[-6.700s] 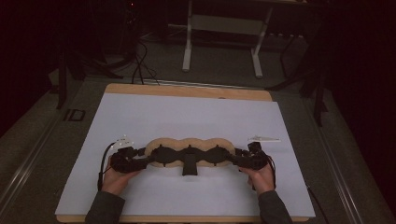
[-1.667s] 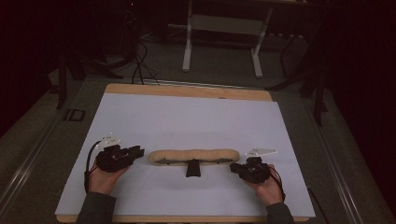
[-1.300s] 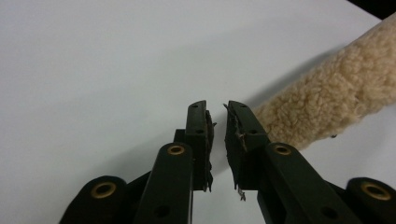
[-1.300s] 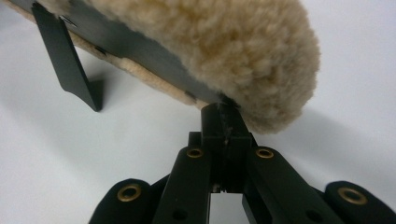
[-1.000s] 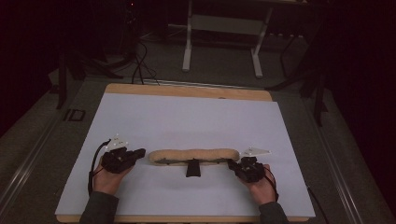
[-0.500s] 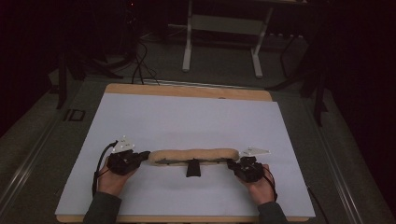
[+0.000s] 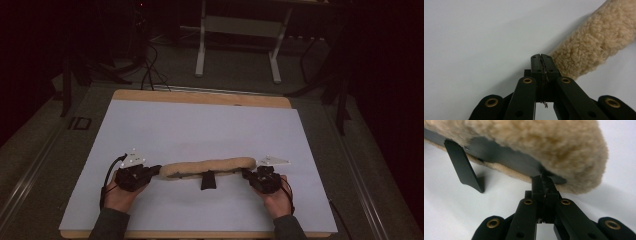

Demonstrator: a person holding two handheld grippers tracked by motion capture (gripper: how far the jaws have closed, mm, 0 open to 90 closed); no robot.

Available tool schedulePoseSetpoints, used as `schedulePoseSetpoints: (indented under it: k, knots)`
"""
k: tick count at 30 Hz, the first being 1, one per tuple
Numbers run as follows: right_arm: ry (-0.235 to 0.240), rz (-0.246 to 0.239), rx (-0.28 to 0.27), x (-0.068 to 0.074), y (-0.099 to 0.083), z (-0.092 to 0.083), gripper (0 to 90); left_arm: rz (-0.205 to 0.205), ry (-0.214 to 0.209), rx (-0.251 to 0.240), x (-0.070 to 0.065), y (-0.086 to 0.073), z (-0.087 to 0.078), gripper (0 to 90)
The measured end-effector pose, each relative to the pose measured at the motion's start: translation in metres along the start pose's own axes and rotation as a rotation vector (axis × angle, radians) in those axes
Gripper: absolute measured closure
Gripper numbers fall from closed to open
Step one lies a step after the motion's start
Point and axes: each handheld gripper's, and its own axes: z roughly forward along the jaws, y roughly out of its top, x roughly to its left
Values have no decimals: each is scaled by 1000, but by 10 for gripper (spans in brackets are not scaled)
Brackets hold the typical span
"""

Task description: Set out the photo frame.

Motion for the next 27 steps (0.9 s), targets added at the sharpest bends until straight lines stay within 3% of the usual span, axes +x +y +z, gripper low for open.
schedulePoseSetpoints:
  k: [17,27]
  knots:
    - [-1,7,-4,6,7,15,900,12,-27,-6,-10,0,4,900]
    - [-1,2,-26,9,16,10,900,31,-47,-9,-17,0,6,900]
